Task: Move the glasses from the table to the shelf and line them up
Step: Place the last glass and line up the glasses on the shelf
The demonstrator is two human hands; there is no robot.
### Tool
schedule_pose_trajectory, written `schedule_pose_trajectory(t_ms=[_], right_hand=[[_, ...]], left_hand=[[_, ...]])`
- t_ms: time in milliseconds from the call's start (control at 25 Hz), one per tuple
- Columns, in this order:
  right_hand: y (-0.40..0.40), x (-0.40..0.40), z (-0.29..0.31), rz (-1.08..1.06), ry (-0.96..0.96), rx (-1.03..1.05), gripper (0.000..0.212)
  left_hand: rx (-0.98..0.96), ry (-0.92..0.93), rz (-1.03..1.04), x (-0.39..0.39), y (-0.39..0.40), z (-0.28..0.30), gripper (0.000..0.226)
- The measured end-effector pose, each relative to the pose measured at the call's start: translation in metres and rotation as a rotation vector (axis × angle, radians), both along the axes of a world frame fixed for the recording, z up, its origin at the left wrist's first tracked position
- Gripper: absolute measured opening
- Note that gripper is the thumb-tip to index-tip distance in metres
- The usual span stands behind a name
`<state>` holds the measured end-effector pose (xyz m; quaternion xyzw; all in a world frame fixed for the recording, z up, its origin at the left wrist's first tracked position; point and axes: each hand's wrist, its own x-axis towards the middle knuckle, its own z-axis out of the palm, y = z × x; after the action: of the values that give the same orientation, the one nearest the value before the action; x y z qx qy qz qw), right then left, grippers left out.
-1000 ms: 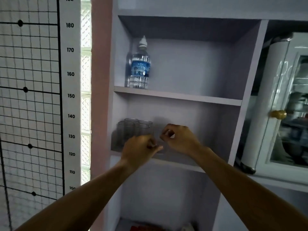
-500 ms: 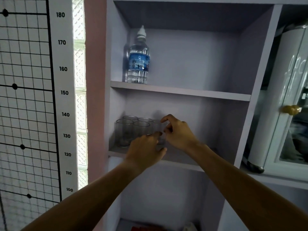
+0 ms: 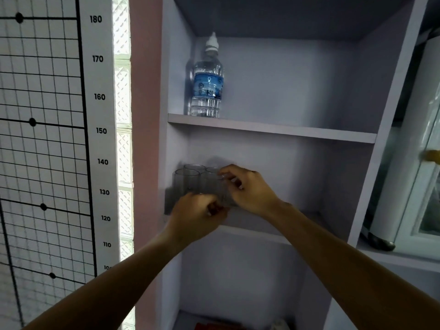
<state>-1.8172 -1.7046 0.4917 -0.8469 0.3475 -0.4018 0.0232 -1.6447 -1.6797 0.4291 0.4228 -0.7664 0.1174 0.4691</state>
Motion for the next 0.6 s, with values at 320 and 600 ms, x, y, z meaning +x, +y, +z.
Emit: schedule_pose_trajectory(t_ms=[320, 600], right_hand=[[0.004, 0.015, -0.003, 0.002, 0.004, 0.033, 0.01], [0.022, -0.028, -0.005, -0.139, -0.068, 0.017, 0.009]], left_hand=[[0.064, 0.193, -0.065, 0.031, 0.007, 0.003, 0.016], [0.037, 0.143, -0.089, -0.01, 0.0, -0.002, 0.029]])
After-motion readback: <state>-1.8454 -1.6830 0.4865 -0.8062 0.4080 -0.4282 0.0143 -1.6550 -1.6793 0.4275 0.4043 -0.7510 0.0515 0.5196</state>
